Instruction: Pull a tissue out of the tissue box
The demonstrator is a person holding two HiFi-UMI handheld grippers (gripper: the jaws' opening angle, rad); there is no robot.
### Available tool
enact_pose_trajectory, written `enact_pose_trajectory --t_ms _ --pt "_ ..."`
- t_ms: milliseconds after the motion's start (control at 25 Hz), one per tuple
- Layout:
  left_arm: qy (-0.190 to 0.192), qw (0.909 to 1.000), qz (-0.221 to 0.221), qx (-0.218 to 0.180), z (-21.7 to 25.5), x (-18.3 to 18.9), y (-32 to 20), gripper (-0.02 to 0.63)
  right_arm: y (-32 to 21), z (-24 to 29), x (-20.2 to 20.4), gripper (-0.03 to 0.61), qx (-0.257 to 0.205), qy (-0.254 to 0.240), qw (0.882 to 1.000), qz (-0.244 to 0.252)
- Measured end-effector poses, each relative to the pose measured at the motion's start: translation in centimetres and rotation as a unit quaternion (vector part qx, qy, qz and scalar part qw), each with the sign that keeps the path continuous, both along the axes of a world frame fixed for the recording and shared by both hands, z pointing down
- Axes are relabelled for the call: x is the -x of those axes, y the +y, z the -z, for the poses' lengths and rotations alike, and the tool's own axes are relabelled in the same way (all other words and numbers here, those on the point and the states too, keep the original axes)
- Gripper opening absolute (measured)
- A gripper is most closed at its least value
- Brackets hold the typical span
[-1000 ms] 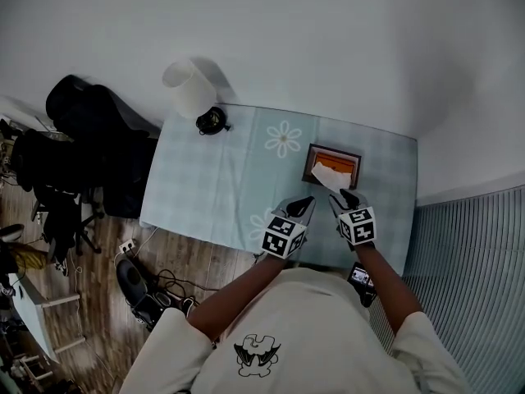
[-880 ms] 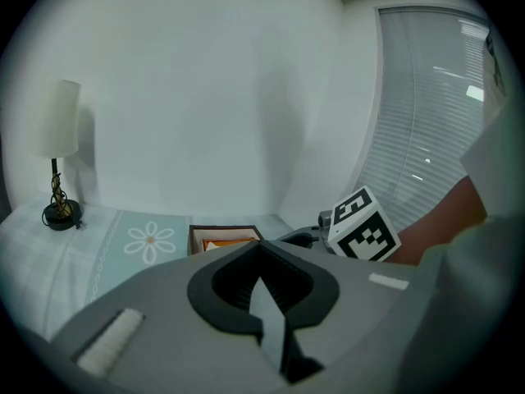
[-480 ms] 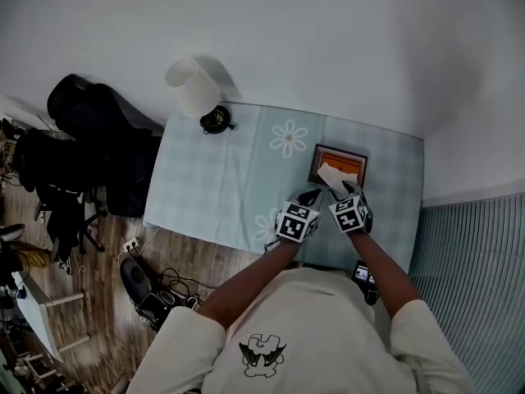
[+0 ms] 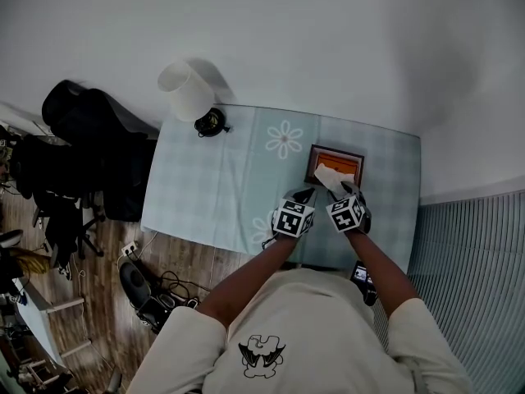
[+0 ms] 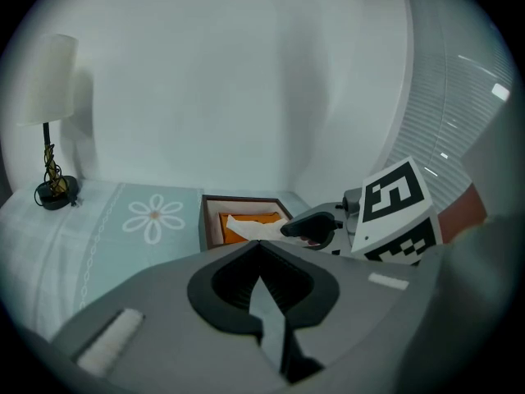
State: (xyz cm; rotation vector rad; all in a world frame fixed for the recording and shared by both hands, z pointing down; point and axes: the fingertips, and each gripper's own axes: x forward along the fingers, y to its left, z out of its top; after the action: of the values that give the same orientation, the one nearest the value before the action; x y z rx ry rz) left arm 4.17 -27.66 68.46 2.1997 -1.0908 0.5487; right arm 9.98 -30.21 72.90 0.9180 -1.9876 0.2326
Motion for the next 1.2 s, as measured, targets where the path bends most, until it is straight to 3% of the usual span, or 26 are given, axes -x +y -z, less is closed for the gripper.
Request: enact_pose_trajectory --t_ms 120,160,240,720,1200 --pt "0.001 1.0 -0.004 0.002 0.0 -0.3 0.2 0.008 -0.3 -0.1 -0.4 0.19 -0.011 0.017 1.0 -0.005" --pt "0.002 1.0 -0.005 0.002 0.0 -0.3 0.2 0.008 -0.4 0.1 -0.6 0.155 -0.017 0.018 1.0 -0.009" --pt "0.002 1.0 -0.006 0.001 0.1 -0.3 0.3 0.008 -0.5 0.5 -0.7 0.015 -0.025 0.011 1.0 -0.014" --pt "0.003 0.9999 -0.009 -0.006 0.6 -0.3 0.1 0.008 -0.2 2.1 -0.1 0.015 -0.024 -0.026 0.999 -0.023" --pt "0.017 0.9989 -0.002 -0.043 4.5 1.1 0.7 0.008 2.0 9.1 -0.3 0.015 -0.049 -0.128 0.989 -0.06"
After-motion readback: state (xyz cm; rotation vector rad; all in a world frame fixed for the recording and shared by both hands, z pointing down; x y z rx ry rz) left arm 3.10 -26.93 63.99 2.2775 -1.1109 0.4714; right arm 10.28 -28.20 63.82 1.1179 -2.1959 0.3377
